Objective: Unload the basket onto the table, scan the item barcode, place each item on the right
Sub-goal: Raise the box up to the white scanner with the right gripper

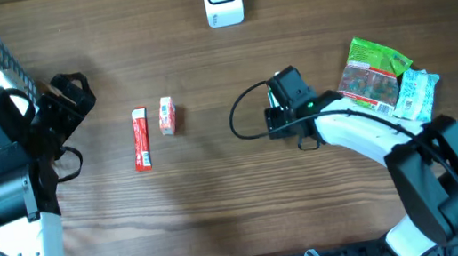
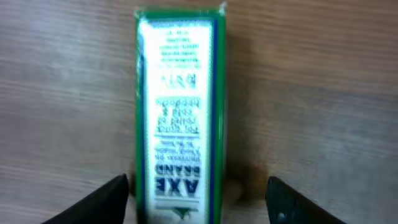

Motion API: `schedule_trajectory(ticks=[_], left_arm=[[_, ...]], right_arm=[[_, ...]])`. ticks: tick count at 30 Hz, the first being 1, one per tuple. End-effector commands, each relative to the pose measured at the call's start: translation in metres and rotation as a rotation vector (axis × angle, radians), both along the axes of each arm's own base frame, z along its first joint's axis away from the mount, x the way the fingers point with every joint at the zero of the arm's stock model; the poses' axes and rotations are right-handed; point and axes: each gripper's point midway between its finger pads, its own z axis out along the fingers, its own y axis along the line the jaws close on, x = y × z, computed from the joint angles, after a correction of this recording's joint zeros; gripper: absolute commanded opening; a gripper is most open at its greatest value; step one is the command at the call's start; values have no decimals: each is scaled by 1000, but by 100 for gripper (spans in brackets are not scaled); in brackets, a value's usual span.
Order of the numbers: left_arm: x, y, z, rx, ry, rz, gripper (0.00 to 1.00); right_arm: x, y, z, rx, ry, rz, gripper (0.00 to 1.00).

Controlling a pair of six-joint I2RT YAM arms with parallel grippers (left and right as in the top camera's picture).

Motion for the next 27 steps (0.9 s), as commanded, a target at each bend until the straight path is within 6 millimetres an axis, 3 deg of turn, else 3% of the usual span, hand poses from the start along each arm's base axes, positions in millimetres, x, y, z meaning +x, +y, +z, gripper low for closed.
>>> schedule_trajectory(ticks=[1,9,14,19,20,24,27], left_arm=[[0,2,1,10,-5,-2,100],[0,2,1,10,-5,-2,100],[0,2,1,10,-5,-2,100],[0,2,1,10,-5,-2,100],[0,2,1,10,-5,-2,100],[0,2,1,10,-5,-2,100],[0,2,1,10,-5,-2,100]], right_arm=[[-3,-6,-16,-41,17,2,69],[-1,-5,-14,-48,4,36,31],[8,-1,12,-57,-56,115,24],[7,-1,56,-58,-117,171,26],[7,-1,65,-57,-128,174,33],[19,-6,126,-85,-170,157,29],[36,-8,194,-140,-209,169,27]])
